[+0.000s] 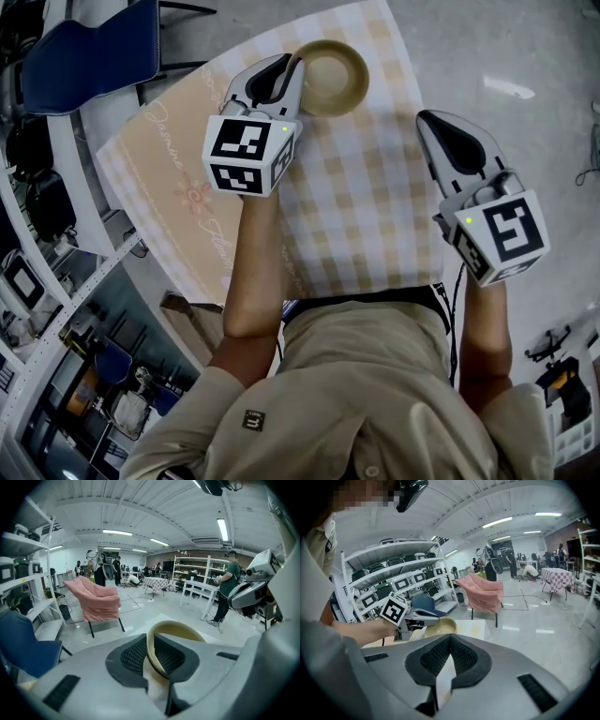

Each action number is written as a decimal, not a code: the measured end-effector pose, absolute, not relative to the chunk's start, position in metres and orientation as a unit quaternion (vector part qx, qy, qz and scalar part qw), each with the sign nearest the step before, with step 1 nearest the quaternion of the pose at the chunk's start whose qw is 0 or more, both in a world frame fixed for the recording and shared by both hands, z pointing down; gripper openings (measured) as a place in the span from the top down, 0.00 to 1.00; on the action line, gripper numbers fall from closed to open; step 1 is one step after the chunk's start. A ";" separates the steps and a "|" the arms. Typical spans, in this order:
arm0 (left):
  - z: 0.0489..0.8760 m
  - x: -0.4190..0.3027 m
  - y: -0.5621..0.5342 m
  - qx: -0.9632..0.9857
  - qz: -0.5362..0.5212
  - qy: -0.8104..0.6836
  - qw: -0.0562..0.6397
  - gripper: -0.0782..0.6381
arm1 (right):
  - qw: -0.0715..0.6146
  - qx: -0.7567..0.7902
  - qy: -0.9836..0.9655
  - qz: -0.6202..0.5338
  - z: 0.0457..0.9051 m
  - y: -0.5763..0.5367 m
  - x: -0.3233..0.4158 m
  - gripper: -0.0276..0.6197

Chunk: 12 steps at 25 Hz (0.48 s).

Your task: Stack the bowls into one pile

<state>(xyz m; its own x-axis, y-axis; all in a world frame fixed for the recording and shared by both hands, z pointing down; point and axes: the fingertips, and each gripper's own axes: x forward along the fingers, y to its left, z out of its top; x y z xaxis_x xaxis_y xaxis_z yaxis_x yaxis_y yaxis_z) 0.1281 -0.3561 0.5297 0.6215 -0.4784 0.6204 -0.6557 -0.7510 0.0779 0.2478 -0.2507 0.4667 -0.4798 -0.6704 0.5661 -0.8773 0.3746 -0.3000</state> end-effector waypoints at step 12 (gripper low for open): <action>0.507 0.125 -0.355 0.895 0.285 -0.324 0.113 0.79 | 0.172 0.475 -0.818 0.274 0.452 -0.246 0.235 0.95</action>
<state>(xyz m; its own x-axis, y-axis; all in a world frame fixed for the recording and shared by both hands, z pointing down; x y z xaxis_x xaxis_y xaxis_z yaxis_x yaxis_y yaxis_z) 0.1246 -0.3546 0.5072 0.6286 -0.5152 0.5826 -0.6435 -0.7652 0.0177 0.2347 -0.2460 0.4517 -0.4894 -0.6837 0.5414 -0.8718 0.3984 -0.2849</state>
